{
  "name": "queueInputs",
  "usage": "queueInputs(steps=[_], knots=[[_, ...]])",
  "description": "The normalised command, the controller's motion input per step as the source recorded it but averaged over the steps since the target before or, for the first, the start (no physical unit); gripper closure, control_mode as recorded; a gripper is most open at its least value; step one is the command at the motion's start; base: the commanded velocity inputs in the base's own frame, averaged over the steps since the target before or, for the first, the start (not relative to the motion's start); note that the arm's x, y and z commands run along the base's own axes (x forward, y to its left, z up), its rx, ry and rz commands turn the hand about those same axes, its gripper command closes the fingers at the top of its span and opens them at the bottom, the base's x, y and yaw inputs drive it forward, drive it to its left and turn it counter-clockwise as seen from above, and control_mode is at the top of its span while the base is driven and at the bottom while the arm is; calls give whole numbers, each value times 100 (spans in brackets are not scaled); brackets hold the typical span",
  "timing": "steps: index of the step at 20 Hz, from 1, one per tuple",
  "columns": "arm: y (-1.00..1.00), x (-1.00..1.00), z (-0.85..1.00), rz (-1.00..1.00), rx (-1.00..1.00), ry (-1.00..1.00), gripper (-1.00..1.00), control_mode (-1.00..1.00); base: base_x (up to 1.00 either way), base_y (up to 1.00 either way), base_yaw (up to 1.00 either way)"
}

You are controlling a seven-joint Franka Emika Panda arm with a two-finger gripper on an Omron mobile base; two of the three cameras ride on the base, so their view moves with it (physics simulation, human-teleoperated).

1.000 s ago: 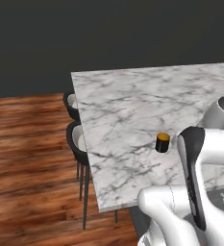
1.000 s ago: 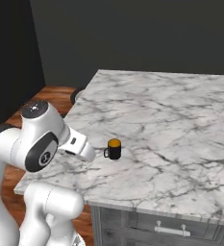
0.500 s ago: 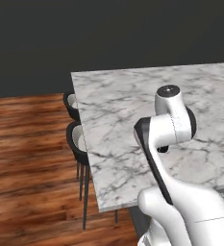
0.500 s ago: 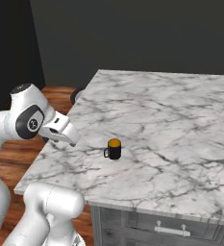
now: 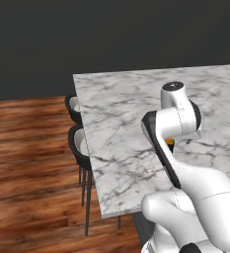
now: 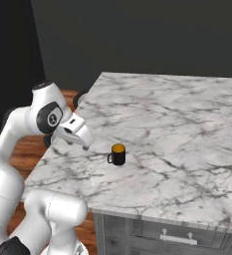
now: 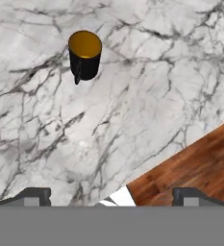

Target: Pick the pot and mug and place them in the sink. Then turn on the water.

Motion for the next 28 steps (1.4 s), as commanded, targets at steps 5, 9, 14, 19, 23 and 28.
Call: queueInputs(steps=[5,9,14,19,23,28], knots=[[-61,59,-2,-19,12,4,-100,-100,0,0,0],[-45,54,-29,-2,15,6,-100,-100,0,0,0],[-5,36,-37,-7,21,0,-100,-100,0,0,0],[0,23,-29,-8,14,0,-100,-100,0,0,0],[0,0,-17,-8,2,0,-100,-100,0,0,0],[0,6,-40,-3,0,-1,-100,-100,0,0,0]])
